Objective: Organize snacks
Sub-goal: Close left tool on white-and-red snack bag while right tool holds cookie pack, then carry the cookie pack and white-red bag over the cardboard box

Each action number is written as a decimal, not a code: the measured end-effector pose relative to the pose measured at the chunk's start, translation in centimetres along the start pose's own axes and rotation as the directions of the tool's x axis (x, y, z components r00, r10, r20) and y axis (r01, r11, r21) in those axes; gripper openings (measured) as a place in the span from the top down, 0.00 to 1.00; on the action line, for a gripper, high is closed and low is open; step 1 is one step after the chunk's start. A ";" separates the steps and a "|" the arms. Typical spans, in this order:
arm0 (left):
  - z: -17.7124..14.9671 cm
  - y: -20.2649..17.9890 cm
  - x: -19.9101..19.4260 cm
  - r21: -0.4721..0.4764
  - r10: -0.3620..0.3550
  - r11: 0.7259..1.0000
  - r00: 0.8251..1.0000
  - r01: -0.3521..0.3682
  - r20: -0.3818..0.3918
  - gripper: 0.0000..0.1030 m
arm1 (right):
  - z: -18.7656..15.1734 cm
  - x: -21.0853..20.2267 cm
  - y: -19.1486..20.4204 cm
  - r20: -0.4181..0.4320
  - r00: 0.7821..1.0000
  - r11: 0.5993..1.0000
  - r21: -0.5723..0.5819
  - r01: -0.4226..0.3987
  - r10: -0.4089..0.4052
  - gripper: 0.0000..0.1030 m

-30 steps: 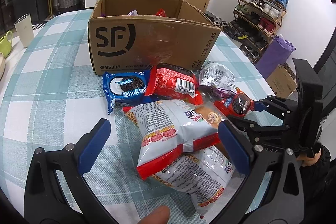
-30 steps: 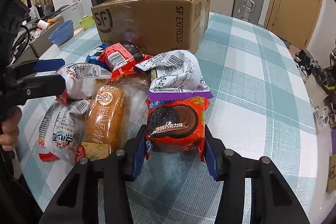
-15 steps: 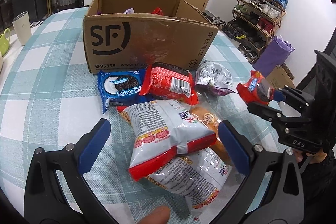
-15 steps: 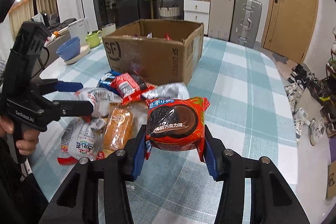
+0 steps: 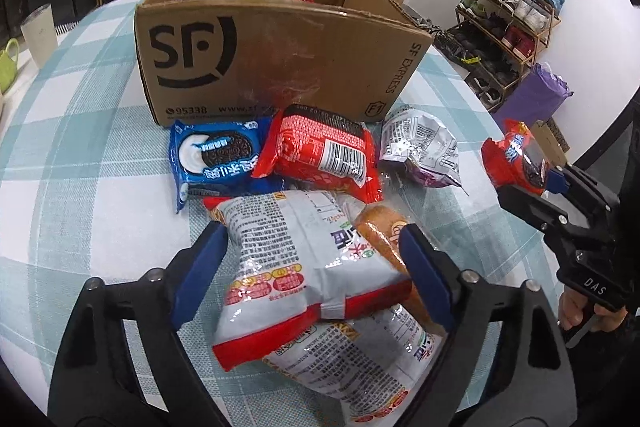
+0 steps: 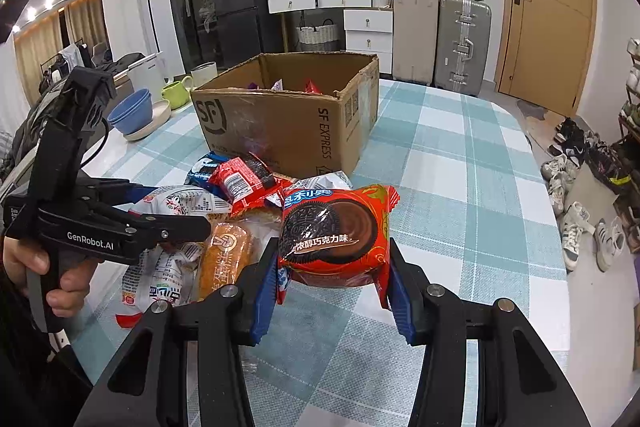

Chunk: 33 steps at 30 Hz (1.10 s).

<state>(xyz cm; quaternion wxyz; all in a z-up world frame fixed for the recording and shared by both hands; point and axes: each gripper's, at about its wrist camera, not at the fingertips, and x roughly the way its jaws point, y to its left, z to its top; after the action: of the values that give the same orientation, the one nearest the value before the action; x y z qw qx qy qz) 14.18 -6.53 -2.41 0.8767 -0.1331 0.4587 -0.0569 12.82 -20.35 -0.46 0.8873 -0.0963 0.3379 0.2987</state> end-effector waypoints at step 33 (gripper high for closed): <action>-1.8 1.3 -6.8 0.003 -0.050 0.999 0.978 0.051 0.200 0.52 | 0.7 -1.3 1.6 0.084 0.996 1.000 0.005 -0.023 0.022 0.53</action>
<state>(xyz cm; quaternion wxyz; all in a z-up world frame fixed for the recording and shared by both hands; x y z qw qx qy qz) 8.82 -4.08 1.58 0.9165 -0.1508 0.3647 -0.0650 11.50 -19.44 0.96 0.8977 -0.0772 0.3021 0.3113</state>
